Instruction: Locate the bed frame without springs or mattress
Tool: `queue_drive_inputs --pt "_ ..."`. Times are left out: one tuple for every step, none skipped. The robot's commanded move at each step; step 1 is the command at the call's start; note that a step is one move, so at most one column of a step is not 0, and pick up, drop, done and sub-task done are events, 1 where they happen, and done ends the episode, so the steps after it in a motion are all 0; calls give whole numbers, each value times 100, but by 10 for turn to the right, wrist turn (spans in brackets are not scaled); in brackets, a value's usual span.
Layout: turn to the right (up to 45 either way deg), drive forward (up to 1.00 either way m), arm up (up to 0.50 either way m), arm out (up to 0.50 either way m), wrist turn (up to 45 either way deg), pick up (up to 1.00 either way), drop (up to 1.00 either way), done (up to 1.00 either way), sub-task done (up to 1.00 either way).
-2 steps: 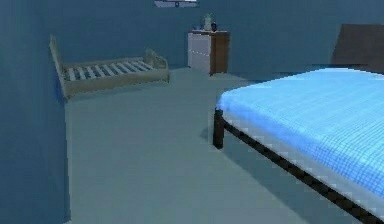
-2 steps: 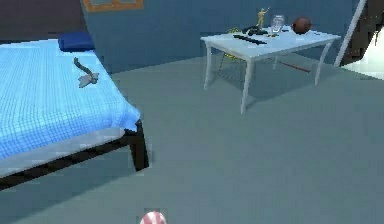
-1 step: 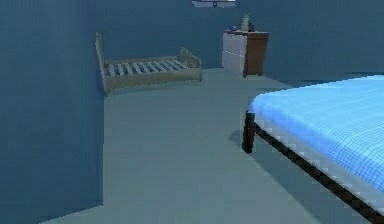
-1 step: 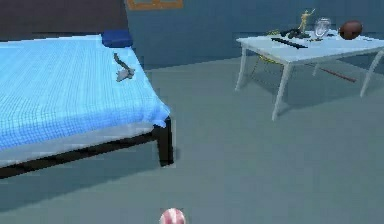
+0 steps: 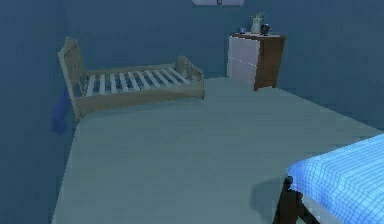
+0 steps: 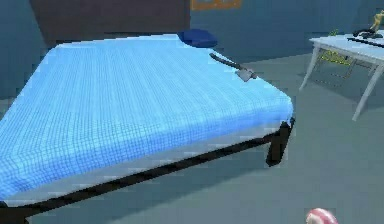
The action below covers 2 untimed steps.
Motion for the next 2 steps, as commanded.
queue_drive_inputs --pt "0 30 0 0 0 0 0 0 0" --pt "-240 0 0 0 0 0 0 0 0"
